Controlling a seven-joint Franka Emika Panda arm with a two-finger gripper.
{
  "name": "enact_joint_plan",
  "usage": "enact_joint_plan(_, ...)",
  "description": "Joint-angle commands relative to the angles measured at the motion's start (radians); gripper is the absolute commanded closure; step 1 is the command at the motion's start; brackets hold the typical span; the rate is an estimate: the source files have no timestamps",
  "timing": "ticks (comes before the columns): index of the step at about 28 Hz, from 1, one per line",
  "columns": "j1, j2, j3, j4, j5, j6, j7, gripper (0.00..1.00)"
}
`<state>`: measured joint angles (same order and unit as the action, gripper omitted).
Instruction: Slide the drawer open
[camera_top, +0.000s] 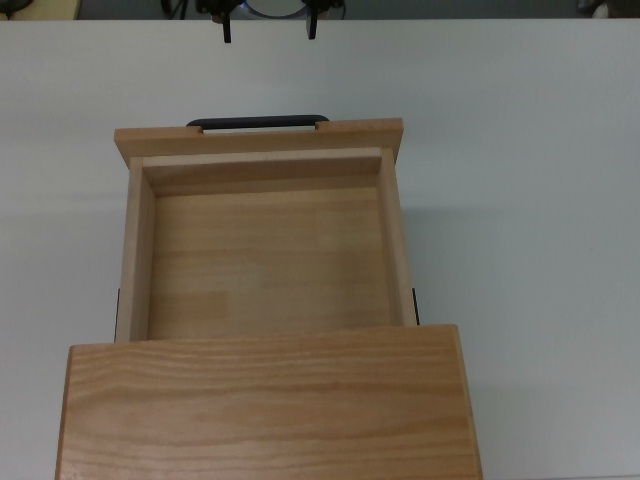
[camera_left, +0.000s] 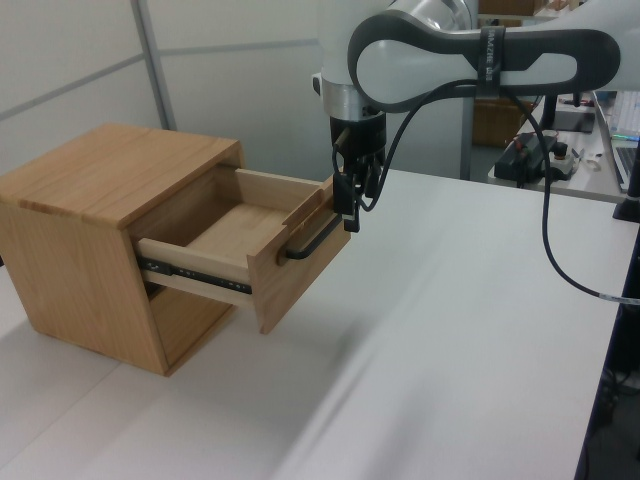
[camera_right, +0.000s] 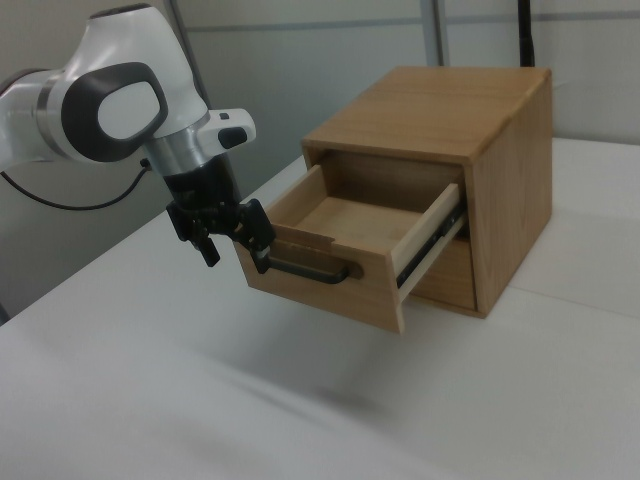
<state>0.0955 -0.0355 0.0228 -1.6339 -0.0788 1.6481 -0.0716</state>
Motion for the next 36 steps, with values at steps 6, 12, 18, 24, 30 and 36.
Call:
enact_joint_plan(6, 0.009, 0.019, -0.004, 0.034, -0.009, -0.044, -0.008, 0.00)
enact_joint_plan(12, 0.009, 0.017, -0.004, 0.032, -0.009, -0.044, -0.010, 0.00)
enact_joint_plan(18, 0.009, 0.017, -0.004, 0.034, -0.009, -0.044, -0.010, 0.00)
enact_joint_plan(24, 0.009, 0.017, -0.004, 0.034, -0.010, -0.044, -0.005, 0.00)
enact_joint_plan(30, 0.009, 0.016, -0.004, 0.034, -0.007, -0.063, -0.001, 0.00)
enact_joint_plan(36, 0.009, 0.012, -0.004, 0.034, 0.004, -0.063, 0.026, 0.00)
